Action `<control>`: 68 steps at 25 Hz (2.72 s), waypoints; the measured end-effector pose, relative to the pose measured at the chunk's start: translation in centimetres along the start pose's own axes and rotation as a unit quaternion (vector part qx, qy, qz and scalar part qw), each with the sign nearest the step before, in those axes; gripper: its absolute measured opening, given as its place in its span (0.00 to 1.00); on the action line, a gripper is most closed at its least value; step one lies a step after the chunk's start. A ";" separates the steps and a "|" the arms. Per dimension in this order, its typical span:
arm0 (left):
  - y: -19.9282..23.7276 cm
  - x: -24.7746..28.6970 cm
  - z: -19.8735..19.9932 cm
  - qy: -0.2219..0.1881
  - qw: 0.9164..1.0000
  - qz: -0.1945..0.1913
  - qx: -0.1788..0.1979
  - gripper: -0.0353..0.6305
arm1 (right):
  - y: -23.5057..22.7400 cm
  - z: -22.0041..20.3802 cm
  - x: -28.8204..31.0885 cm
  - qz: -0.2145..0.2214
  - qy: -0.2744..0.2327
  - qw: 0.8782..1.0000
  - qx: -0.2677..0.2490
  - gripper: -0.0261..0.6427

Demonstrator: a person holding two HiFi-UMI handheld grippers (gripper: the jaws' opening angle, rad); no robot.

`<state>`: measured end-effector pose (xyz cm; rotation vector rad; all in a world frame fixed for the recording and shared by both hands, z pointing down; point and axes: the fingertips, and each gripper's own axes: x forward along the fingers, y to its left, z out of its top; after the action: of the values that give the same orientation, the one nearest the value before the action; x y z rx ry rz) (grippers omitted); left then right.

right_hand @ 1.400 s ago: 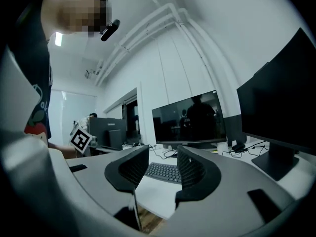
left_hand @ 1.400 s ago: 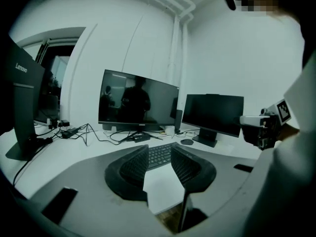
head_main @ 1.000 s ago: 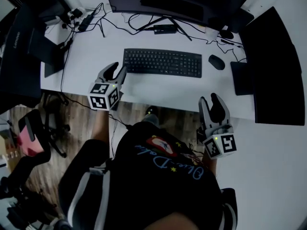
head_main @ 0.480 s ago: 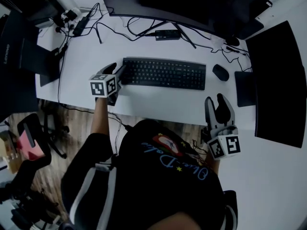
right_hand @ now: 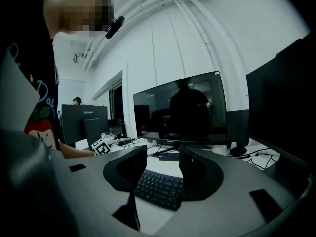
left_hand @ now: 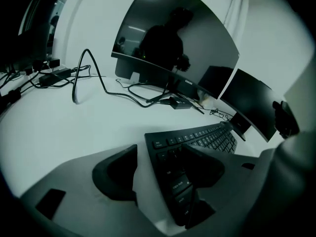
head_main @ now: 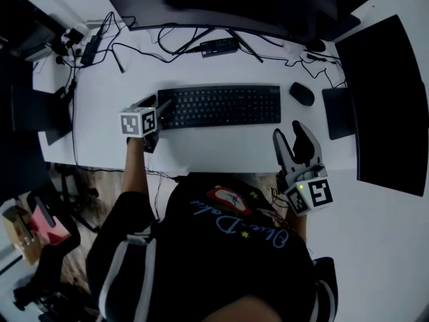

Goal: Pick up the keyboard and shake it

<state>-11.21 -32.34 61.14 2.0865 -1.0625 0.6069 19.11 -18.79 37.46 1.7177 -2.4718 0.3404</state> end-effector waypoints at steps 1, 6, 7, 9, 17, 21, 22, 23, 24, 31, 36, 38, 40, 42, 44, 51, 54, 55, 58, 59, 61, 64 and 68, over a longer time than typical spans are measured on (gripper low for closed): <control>0.0 0.2 -0.1 0.002 1.000 -0.001 -0.005 0.44 | -0.1 -0.1 0.1 0.001 0.002 1.000 0.006 0.30; -0.6 0.7 0.0 0.009 1.000 -0.018 -0.012 0.45 | -2.7 -1.7 0.0 -0.010 0.027 0.999 0.024 0.30; -0.9 0.8 0.2 0.010 1.000 -0.023 -0.014 0.45 | -3.4 -2.1 0.1 -0.011 0.035 0.999 0.027 0.30; -1.2 1.1 0.3 0.006 1.000 -0.021 -0.022 0.46 | -4.7 -3.2 0.6 -0.008 0.051 0.998 0.034 0.30; -1.1 1.1 0.2 -0.005 1.000 0.004 -0.029 0.46 | -8.3 -8.7 4.0 0.013 0.126 0.990 0.066 0.32; -1.1 1.0 0.3 -0.007 0.999 0.009 -0.036 0.46 | -9.7 -12.6 5.5 0.017 0.176 0.981 0.077 0.32; -1.1 1.0 0.3 -0.007 0.999 0.010 -0.037 0.46 | -10.1 -13.5 5.8 0.017 0.187 0.979 0.080 0.32; -1.1 1.0 0.3 -0.007 0.999 0.010 -0.038 0.46 | -10.5 -14.4 6.0 0.016 0.199 0.976 0.082 0.33; -1.1 1.0 0.4 -0.006 0.999 0.010 -0.038 0.46 | -10.8 -15.2 6.3 0.015 0.210 0.974 0.084 0.33; -1.1 1.0 0.4 -0.010 0.999 0.017 -0.038 0.46 | -12.3 -19.4 6.8 0.009 0.266 0.960 0.089 0.35; -1.2 1.1 0.4 -0.011 0.999 0.022 -0.036 0.46 | -12.1 -20.9 6.8 0.012 0.284 0.954 0.097 0.36; -1.1 1.1 0.5 -0.012 0.999 0.023 -0.037 0.46 | -11.8 -21.2 6.9 0.013 0.284 0.953 0.109 0.36; -1.1 1.1 0.5 -0.012 0.999 0.025 -0.039 0.46 | -11.7 -21.2 7.0 0.016 0.283 0.952 0.118 0.36; -1.1 1.2 0.5 -0.013 0.999 0.026 -0.038 0.46 | -11.2 -21.1 7.2 0.031 0.285 0.949 0.129 0.36; -1.0 1.2 0.5 -0.013 0.999 0.026 -0.037 0.46 | -10.9 -21.0 7.4 0.043 0.287 0.946 0.145 0.39; -1.1 0.9 0.5 -0.027 0.998 0.039 -0.034 0.46 | -11.3 -21.3 7.3 0.036 0.292 0.950 0.105 0.35; -1.4 0.4 0.5 -0.038 0.998 0.045 -0.035 0.46 | -11.4 -21.1 7.1 0.025 0.281 0.955 0.086 0.34; -1.7 0.2 0.6 -0.042 0.997 0.048 -0.033 0.46 | -11.5 -21.0 6.9 0.022 0.278 0.957 0.080 0.34; -2.6 -0.4 1.0 -0.063 0.996 0.052 -0.030 0.46 | -12.0 -20.6 6.4 0.007 0.264 0.962 0.063 0.33; -3.0 -0.6 1.1 -0.071 0.996 0.052 -0.030 0.46 | -12.2 -20.5 6.2 0.001 0.258 0.964 0.059 0.33; -3.6 -1.0 1.4 -0.082 0.995 0.052 -0.028 0.46 | -12.6 -19.9 5.8 -0.010 0.241 0.969 0.056 0.33; -4.2 -1.8 2.1 -0.096 0.994 0.052 -0.020 0.46 | -12.9 -18.6 5.6 -0.022 0.211 0.976 0.051 0.31; -5.4 -3.1 3.7 -0.124 0.991 0.057 0.002 0.46 | -13.2 -16.9 5.3 -0.029 0.181 0.982 0.037 0.31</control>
<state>-8.14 -31.44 54.65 2.1554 -1.3284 0.4111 28.96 -23.84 56.51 1.5826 -2.1676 0.6796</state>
